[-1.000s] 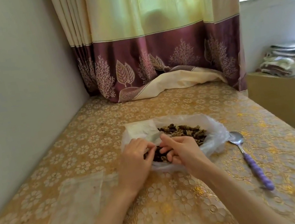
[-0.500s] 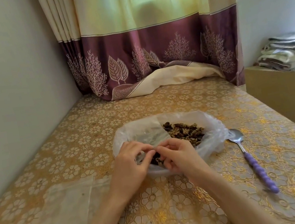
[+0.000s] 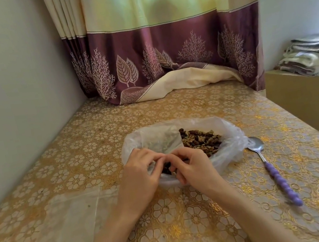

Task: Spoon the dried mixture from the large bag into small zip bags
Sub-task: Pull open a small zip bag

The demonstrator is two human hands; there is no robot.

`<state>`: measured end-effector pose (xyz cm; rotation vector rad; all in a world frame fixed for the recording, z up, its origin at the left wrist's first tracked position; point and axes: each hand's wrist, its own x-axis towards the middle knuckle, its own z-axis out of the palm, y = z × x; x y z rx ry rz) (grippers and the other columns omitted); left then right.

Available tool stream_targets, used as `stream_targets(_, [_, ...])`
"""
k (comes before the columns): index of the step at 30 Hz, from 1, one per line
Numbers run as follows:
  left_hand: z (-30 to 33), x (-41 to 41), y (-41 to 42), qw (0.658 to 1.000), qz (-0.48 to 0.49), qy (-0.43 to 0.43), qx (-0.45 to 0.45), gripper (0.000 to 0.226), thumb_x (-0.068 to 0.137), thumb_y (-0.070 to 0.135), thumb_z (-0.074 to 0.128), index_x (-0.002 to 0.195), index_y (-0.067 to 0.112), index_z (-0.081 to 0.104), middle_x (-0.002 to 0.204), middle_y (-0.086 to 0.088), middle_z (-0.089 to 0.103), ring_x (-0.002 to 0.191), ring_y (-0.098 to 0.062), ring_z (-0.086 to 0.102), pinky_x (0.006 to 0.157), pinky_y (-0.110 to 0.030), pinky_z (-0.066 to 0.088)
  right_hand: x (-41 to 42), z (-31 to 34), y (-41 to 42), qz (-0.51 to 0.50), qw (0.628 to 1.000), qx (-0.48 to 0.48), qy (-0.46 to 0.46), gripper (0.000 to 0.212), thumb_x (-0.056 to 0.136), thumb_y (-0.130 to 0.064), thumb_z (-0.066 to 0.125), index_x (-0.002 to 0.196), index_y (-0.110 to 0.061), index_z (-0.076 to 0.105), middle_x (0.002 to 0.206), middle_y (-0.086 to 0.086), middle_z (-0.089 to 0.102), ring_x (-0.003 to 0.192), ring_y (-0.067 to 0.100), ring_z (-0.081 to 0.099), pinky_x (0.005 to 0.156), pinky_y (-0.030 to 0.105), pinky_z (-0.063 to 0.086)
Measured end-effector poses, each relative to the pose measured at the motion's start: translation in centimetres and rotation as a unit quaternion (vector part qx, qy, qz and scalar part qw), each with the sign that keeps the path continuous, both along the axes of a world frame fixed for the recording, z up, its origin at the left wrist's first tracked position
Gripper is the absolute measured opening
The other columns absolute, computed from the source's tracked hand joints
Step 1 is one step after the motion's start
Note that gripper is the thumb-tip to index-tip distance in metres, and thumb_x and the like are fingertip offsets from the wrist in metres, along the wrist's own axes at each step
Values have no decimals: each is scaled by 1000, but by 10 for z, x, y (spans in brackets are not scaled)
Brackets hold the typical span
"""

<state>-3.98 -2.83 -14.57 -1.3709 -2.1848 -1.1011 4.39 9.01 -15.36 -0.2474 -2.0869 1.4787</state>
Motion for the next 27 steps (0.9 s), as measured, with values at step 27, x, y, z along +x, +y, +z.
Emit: stream_targets(27, [15,-1,-9,981,30,123,150,19,85,17,60,93,2,68,86,-2,61,79,-6,51,70,-16,45,0,4,7,-162,984,56,39,22,89,-7,57,67,-2,58,54,-1,48,48,5,36,47,17,31])
